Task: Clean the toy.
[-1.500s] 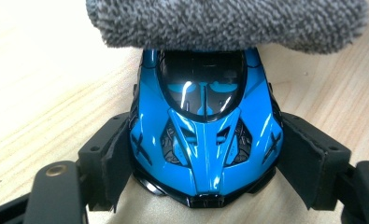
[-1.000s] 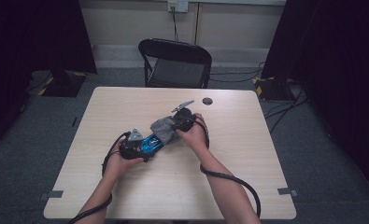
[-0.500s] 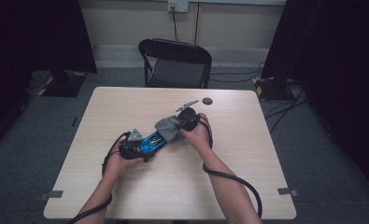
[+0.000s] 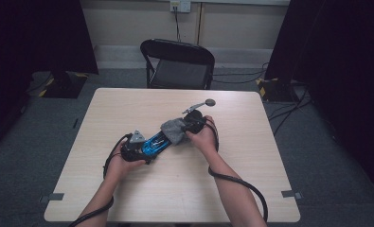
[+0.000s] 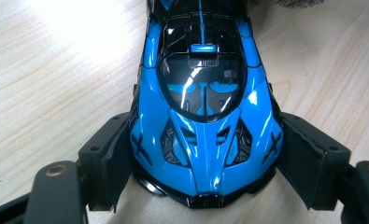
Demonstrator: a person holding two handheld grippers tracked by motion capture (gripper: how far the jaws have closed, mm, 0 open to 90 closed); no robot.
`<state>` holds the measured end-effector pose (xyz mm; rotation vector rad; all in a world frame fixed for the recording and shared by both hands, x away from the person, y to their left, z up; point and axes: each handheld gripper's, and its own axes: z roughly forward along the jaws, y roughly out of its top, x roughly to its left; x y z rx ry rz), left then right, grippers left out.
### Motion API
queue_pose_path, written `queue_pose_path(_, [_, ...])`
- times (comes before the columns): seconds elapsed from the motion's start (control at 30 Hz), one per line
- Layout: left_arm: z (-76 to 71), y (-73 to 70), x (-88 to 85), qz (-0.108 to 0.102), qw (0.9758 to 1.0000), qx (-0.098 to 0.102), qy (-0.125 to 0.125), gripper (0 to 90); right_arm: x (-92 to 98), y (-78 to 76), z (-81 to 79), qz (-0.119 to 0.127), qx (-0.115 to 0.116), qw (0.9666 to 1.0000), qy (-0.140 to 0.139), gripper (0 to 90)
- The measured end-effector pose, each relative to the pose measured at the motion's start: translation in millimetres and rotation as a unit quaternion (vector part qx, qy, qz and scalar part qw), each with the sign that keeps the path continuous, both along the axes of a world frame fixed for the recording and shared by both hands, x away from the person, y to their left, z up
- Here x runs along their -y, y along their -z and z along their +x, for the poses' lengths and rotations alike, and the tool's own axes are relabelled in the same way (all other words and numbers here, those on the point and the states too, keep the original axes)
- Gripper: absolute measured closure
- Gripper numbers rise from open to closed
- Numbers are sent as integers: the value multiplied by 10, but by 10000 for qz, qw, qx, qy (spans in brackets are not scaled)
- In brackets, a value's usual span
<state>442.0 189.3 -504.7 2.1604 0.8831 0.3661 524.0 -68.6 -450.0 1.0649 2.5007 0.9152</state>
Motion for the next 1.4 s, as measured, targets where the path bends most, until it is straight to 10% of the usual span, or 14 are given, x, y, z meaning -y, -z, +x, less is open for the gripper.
queue_pose_path(1.4, [-2,-2,1,23,10000,14,1,242,421,-2,65,-200,66,9991,377,816])
